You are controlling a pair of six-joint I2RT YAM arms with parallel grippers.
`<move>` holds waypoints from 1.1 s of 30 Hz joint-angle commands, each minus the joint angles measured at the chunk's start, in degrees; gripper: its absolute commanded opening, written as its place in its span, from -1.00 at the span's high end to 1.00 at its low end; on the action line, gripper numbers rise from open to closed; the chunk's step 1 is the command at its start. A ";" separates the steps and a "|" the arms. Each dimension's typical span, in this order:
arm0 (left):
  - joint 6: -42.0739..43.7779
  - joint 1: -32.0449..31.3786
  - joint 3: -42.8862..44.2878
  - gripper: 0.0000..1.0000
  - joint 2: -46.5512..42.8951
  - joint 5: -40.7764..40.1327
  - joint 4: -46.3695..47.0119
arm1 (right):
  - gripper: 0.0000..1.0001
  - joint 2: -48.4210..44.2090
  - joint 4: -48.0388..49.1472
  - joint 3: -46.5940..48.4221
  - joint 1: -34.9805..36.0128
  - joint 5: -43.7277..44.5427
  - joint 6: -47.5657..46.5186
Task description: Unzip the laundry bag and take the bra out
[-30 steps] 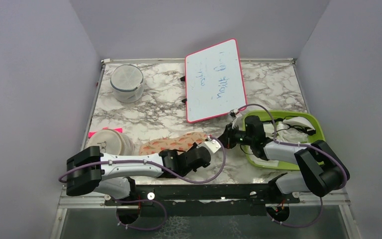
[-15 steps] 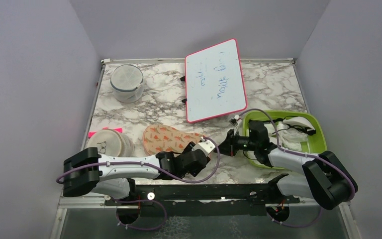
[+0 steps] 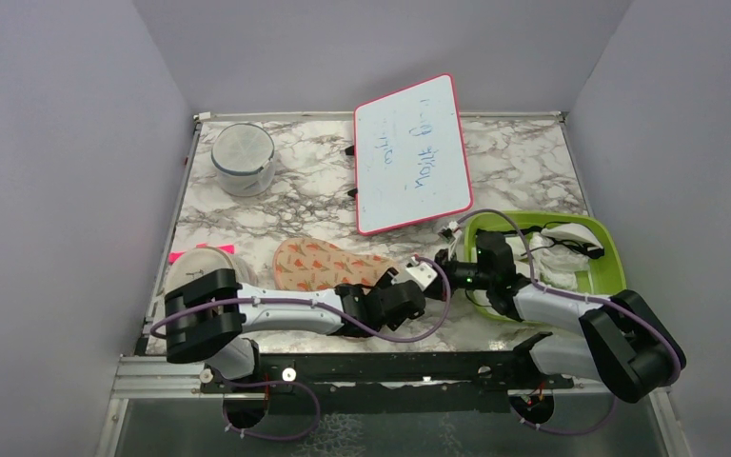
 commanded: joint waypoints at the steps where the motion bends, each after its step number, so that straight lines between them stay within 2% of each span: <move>1: -1.53 -0.24 1.19 0.29 2.11 -5.22 0.02 | 0.98 -1.08 1.57 -0.61 0.57 -1.24 0.53; 6: -2.52 -0.24 -0.19 0.73 0.25 -4.55 -0.79 | 0.98 -0.63 1.54 -0.51 0.56 0.45 0.58; 11: -0.34 -0.24 -2.94 1.00 -5.58 -2.21 -1.87 | 0.98 1.01 4.70 -0.67 0.44 5.96 3.41; 15: 2.08 -0.24 -5.25 1.00 -11.90 1.23 -2.54 | 0.98 5.32 6.64 1.91 0.49 6.19 3.15; 21: 3.23 -0.24 -6.22 1.00 -19.28 2.18 -5.88 | 0.98 11.76 7.66 6.17 0.47 4.71 0.61; 33: 4.42 -0.25 -3.09 1.00 -23.58 4.15 -7.65 | 0.98 21.89 13.15 11.12 0.55 0.64 -1.33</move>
